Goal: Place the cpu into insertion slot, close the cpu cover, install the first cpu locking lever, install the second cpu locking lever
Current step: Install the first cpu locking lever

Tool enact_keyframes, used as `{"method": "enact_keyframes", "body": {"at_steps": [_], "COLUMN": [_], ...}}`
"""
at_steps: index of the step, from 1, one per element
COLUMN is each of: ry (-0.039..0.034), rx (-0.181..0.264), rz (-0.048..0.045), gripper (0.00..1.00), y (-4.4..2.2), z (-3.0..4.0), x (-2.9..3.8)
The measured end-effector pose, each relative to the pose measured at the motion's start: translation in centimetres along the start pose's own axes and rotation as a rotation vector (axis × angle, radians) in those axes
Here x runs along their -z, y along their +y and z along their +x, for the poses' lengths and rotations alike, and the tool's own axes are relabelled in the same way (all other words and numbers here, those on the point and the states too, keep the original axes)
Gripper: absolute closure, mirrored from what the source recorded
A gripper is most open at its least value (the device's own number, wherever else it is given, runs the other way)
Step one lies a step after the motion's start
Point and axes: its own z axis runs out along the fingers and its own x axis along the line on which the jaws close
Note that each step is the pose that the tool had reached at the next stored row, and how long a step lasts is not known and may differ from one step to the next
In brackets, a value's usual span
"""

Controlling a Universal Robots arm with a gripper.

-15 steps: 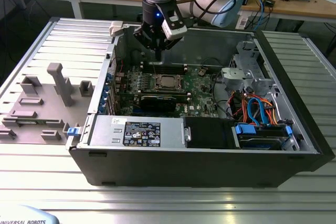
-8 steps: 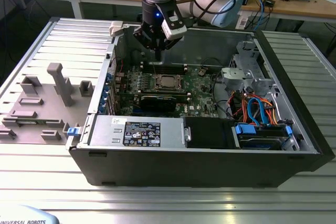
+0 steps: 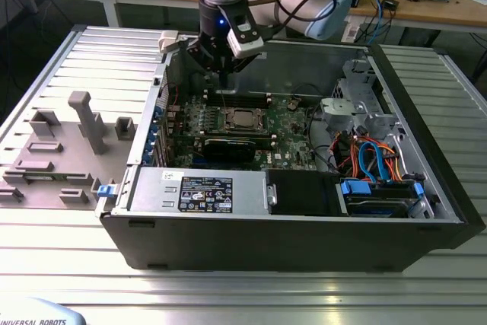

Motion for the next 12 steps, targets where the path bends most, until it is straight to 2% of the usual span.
{"method": "enact_keyframes", "body": {"at_steps": [3, 12], "ry": [0.0001, 0.0001], "rx": [0.002, 0.003], "rz": [-0.0001, -0.0001], "gripper": [0.89, 0.89], "y": [-0.03, -0.02], "z": [0.23, 0.23], "x": [-0.22, -0.23]}}
